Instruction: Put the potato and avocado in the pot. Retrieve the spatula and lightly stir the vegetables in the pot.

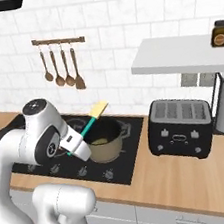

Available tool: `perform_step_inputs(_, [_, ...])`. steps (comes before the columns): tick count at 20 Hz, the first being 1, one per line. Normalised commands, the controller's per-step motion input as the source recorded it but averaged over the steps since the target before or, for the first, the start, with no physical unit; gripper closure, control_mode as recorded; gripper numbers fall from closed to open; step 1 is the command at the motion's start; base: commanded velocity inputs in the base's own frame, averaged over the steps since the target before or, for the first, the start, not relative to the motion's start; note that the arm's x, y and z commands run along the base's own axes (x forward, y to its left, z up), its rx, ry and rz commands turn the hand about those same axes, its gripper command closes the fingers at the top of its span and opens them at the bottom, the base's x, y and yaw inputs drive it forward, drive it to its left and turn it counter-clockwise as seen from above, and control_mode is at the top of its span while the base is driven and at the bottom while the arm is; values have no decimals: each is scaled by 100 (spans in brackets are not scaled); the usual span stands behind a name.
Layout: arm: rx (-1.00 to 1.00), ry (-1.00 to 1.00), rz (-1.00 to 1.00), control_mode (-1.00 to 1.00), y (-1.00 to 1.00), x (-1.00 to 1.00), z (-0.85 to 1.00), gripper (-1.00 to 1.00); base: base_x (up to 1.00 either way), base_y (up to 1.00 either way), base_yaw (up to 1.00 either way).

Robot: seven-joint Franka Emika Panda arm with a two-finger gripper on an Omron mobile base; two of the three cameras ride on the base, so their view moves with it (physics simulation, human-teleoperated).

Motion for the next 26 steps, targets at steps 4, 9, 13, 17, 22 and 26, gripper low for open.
perform_step_inputs(4, [5, 0, 4, -100, -6, 19, 11, 100, 59, -33, 16])
perform_step_inputs(9, [32, 7, 6, -100, -1, 49, 82, 100, 0, 0, 0])
perform_step_inputs(13, [37, 15, -1, -100, 33, 9, 99, 100, 0, 0, 0])
perform_step_inputs(17, [36, 24, -22, -100, 42, 0, 63, 100, 0, 0, 0])
perform_step_inputs(22, [44, 32, -33, -100, 19, 0, 7, 100, 0, 0, 0])
perform_step_inputs(26, [54, 22, -18, -100, 0, 10, -10, 100, 0, 0, 0])
